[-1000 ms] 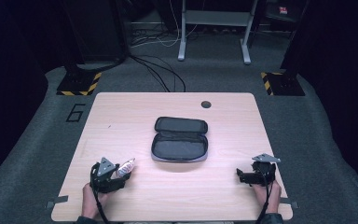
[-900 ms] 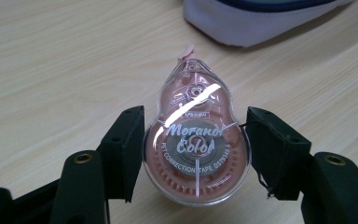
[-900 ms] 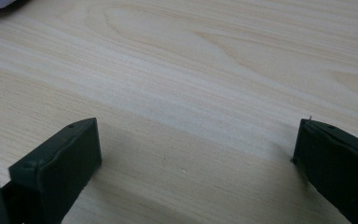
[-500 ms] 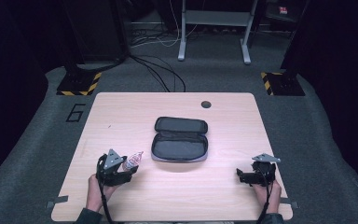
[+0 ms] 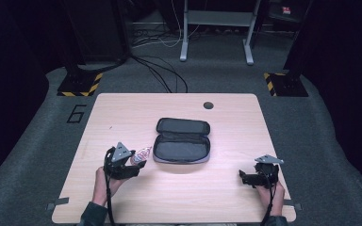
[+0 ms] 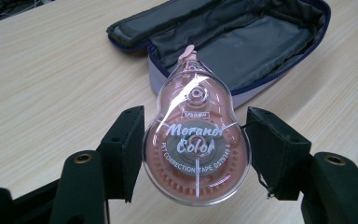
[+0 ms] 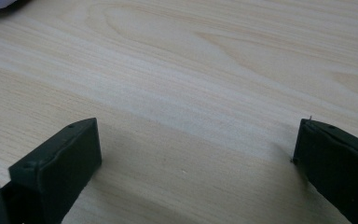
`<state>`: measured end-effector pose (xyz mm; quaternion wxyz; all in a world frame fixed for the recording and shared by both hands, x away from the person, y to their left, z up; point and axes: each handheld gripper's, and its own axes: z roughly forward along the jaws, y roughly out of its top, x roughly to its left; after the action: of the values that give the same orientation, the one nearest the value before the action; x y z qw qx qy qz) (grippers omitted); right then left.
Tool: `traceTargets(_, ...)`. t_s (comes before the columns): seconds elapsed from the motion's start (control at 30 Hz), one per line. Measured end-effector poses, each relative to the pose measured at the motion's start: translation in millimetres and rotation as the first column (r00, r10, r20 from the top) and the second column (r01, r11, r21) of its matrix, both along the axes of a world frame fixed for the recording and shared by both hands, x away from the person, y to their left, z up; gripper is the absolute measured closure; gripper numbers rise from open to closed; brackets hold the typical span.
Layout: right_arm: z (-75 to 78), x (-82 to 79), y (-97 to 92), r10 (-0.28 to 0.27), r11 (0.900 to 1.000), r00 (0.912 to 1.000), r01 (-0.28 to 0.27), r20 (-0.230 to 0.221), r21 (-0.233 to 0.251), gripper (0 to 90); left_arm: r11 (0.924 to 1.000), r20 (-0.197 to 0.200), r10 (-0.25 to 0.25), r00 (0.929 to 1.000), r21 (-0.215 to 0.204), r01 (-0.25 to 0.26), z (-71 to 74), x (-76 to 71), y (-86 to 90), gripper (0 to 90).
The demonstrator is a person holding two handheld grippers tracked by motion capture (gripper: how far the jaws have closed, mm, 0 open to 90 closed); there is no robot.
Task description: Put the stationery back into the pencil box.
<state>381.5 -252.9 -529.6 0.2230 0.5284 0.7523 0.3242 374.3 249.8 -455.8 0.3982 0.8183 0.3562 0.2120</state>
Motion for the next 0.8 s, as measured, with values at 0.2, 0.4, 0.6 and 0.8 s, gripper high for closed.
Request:
traceTargets(0.2,0.0,0.0,0.0,0.001,1.0,1.0,-0.001,0.0,0.001,0.2,0.9998,0.01,-0.02,0.9998,-0.001,0.02,5.5,8.0,-9.0,39.5)
traceTargets(0.4,0.0,0.1,0.1,0.0,1.0,1.0,0.0,0.0,0.002,0.2,0.999,0.008,-0.045,0.999,-0.004,0.045,11.5,16.4,-19.7,39.5)
traceTargets(0.6,0.0,0.0,0.0,0.001,1.0,1.0,-0.001,0.0,0.001,0.2,0.9979,0.019,-0.065,0.9977,-0.002,0.065,17.0,25.0,-32.7,39.5)
traceTargets(0.8,0.0,0.0,0.1,-0.001,1.0,1.0,0.001,0.0,0.002,0.2,0.9951,0.022,-0.099,0.9949,-0.006,0.099,20.1,34.2,-45.9,39.5)
